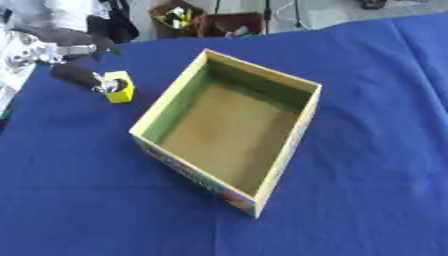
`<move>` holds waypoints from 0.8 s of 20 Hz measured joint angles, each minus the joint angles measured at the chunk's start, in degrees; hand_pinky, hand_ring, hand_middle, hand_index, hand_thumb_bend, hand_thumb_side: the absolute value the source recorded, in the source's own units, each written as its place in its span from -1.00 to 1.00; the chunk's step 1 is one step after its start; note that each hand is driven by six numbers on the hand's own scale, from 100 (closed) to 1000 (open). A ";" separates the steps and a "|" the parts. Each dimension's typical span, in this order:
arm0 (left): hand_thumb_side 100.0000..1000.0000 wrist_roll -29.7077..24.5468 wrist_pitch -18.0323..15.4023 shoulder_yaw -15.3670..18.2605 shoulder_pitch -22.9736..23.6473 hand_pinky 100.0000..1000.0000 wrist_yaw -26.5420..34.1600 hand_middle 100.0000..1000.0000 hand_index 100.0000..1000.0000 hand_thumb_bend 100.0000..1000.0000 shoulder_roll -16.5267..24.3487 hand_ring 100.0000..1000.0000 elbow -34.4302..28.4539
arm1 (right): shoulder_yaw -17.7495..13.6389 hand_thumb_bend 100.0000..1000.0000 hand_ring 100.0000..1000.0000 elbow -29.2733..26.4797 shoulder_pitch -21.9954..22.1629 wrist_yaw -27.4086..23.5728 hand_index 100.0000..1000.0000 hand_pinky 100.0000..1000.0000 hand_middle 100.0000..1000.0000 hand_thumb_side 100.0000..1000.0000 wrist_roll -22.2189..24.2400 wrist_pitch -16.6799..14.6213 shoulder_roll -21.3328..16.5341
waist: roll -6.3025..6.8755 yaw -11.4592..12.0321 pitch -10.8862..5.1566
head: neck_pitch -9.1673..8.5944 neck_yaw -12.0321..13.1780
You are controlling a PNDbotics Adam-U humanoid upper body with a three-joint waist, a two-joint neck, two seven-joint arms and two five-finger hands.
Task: Pick up objects on the table and place them in the box.
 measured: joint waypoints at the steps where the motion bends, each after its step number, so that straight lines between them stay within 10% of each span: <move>1: 0.49 -0.27 -0.27 0.01 -0.23 0.64 -0.85 1.00 1.00 -0.32 -0.06 0.71 0.43 | 0.00 -1.00 0.67 0.00 -0.18 -0.04 0.76 0.43 0.71 0.75 -0.16 0.00 0.06 | 0.01 -0.24 0.19 | -0.24 0.17; 16: 0.41 -2.54 -1.36 1.80 -1.61 0.65 -5.43 1.00 1.00 -0.51 -1.07 0.76 4.25 | 0.66 -1.00 0.66 0.00 -1.36 -1.61 0.74 0.43 0.68 0.67 -1.24 -1.05 0.55 | 0.12 -2.13 2.00 | -0.89 1.78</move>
